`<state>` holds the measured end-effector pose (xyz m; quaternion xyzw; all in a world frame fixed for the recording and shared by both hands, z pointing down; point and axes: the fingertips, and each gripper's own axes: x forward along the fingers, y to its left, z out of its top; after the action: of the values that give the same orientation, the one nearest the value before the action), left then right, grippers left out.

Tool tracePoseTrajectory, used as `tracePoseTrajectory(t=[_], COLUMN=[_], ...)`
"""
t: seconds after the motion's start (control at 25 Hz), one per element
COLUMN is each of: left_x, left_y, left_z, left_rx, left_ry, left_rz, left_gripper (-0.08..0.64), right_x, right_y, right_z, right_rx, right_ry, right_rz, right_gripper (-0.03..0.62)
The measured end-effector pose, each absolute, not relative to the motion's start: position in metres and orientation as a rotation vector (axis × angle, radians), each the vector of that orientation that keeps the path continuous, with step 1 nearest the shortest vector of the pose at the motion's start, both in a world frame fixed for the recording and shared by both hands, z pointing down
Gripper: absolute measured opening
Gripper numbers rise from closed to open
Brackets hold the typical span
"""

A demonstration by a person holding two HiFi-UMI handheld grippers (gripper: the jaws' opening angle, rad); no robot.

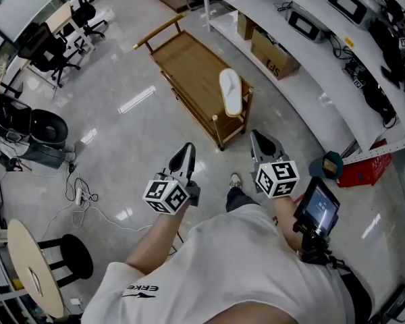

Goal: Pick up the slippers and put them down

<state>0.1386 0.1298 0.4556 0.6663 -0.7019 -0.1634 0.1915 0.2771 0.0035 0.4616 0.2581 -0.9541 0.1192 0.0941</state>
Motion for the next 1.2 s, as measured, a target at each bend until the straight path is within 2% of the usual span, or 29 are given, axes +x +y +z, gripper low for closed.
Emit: tracePoseTrajectory(t=[0.6, 1.2], left_x=[0.123, 0.089], left_y=[-0.042, -0.109], left_z=[0.461, 0.52], left_rx=[1.824, 1.82], left_ry=[-1.983, -1.868], left_rz=[-0.341, -0.203], left_gripper=[0.003, 0.003], right_x=[0.269, 0.237], right_y=[-0.17, -0.222], right_z=[0.488, 0.556], right_rx=[0.753, 0.792], right_ry=[-2.791, -2.66], right_rz=[0.534, 0.713], right_gripper=[0.006, 0.006])
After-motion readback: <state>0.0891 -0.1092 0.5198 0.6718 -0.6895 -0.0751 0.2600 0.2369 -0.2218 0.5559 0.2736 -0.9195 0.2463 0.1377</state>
